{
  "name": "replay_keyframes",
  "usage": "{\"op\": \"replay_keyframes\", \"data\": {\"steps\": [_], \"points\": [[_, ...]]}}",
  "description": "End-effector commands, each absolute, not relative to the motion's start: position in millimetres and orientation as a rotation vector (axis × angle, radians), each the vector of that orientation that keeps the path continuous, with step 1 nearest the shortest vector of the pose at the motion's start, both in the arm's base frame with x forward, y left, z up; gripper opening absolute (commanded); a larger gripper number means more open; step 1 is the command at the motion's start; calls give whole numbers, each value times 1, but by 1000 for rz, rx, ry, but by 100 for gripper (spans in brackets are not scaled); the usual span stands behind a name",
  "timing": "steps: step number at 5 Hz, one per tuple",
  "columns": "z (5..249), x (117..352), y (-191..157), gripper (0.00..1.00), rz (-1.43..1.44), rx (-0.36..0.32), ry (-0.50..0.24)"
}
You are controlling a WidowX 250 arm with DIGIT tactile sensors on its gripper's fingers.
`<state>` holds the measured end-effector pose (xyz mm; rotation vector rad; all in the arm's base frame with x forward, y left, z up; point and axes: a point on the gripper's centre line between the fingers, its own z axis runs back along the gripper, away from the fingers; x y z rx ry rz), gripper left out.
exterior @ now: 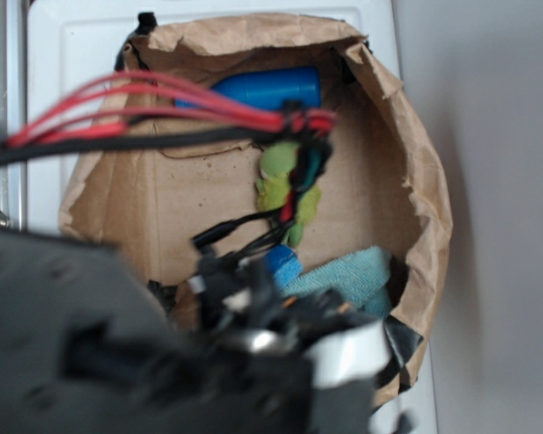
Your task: Grab the green animal.
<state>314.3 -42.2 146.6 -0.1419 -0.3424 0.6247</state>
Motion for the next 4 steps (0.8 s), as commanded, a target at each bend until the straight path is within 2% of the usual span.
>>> {"op": "replay_keyframes", "data": {"steps": [1, 2, 4], "points": [[185, 389, 11, 100, 1120, -155, -518], [191, 371, 16, 100, 1349, -83, -455], [191, 371, 16, 100, 1349, -83, -455]]}}
